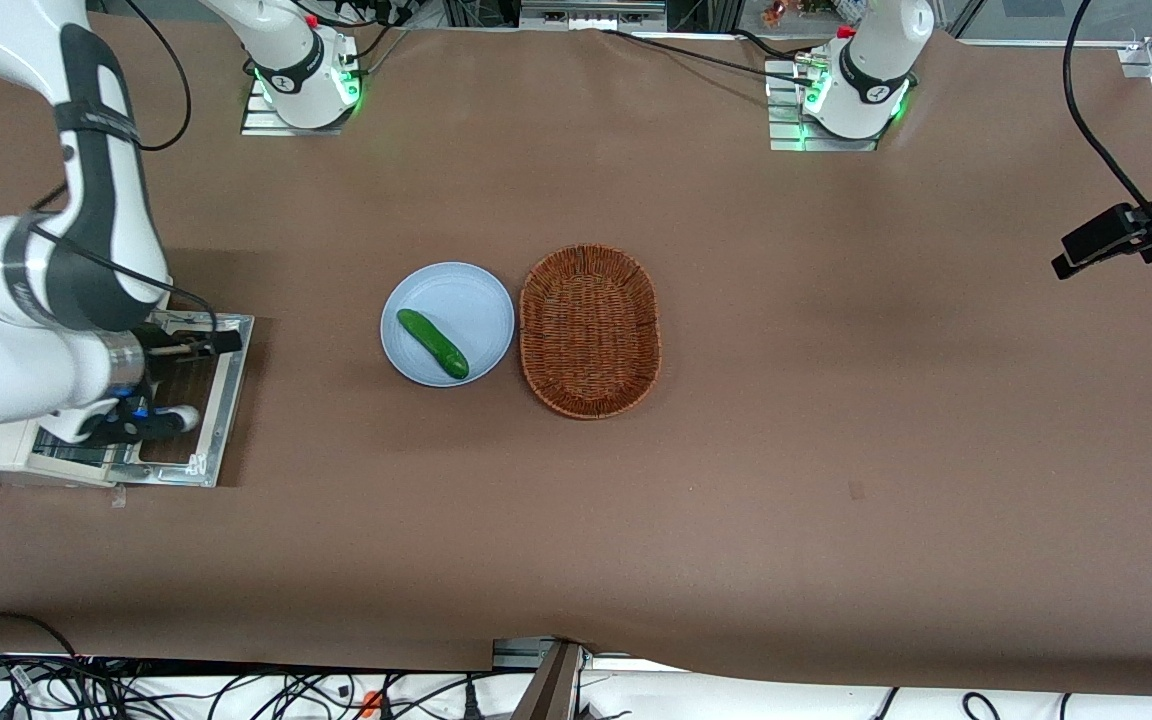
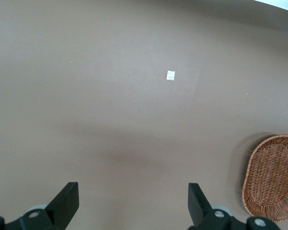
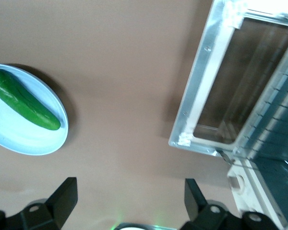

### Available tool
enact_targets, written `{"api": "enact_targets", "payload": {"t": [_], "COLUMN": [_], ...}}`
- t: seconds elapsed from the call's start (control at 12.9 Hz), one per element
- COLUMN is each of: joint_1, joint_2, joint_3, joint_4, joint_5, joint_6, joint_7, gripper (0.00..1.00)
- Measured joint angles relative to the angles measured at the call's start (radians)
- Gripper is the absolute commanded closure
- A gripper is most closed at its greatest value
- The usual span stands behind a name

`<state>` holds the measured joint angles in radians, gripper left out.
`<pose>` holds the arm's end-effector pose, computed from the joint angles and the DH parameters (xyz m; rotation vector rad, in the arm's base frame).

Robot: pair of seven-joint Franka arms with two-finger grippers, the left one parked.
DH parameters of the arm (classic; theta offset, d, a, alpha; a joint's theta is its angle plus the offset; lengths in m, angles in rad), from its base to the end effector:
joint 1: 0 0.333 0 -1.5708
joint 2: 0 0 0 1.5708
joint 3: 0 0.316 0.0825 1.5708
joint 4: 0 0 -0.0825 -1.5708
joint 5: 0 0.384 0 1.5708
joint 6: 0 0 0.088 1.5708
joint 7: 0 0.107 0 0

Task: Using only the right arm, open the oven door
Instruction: 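Release the handle and lift the right gripper away from the oven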

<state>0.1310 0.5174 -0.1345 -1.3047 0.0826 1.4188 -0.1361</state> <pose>0.6589 0.0248 0.4204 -3.0325 -0.2013 0.6112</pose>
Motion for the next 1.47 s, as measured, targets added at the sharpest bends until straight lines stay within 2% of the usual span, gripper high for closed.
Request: {"api": "enact_targets", "payload": {"t": [0.62,1.47], "joint_1": [-0.002,0.0], "joint_2": [-0.245,-0.316], "joint_3": [-0.091,-0.103], "joint_4": [0.026,0.009], "joint_5": [-0.008,-0.05], "joint_6": [-0.097,-0.084], "joint_7": [0.0,0.0], "gripper": [0.0,0.0]}}
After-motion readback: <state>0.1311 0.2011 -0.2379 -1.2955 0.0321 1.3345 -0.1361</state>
